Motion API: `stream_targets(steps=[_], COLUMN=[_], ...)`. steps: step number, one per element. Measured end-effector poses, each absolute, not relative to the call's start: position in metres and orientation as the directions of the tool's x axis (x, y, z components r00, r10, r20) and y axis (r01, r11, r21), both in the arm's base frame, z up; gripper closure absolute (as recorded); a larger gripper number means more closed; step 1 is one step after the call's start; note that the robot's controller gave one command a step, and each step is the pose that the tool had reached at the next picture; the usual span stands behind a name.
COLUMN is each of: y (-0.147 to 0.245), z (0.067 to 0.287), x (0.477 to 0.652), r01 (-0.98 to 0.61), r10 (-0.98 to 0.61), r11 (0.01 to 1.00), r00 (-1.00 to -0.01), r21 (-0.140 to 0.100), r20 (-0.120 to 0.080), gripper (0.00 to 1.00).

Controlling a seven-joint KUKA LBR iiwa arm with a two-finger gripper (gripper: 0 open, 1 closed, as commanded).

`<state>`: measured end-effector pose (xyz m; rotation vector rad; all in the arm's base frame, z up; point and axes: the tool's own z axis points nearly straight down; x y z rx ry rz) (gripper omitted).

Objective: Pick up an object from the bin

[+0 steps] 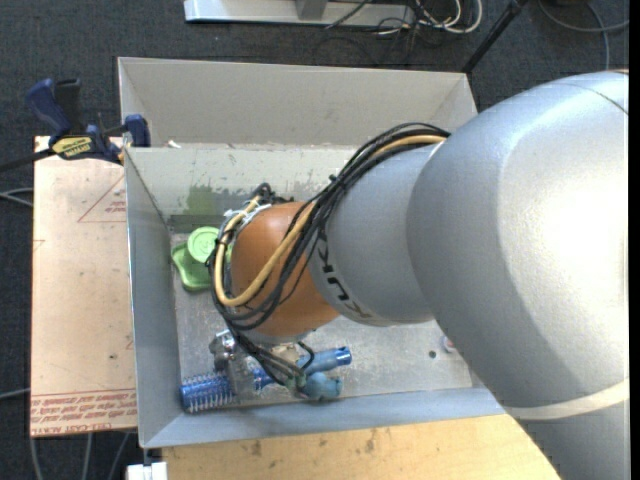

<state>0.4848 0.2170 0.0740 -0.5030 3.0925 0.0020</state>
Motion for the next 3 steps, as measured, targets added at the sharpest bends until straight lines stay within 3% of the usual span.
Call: stream_targets(steps=[1, 2, 3], y=[0.173, 0.174, 0.179], z=[0.174, 0.171, 0.068], x=[0.497, 0.495, 0.493], r01=[-0.537, -0.538, -0.454], r10=[-0.537, -0.538, -0.454], r11=[0.843, 0.843, 0.891], r00=[-0.843, -0.843, -0.891], r21=[-0.002, 0.001, 0.001], r20=[-0.008, -0.002, -0.001], gripper=[1.0, 0.0, 0.0])
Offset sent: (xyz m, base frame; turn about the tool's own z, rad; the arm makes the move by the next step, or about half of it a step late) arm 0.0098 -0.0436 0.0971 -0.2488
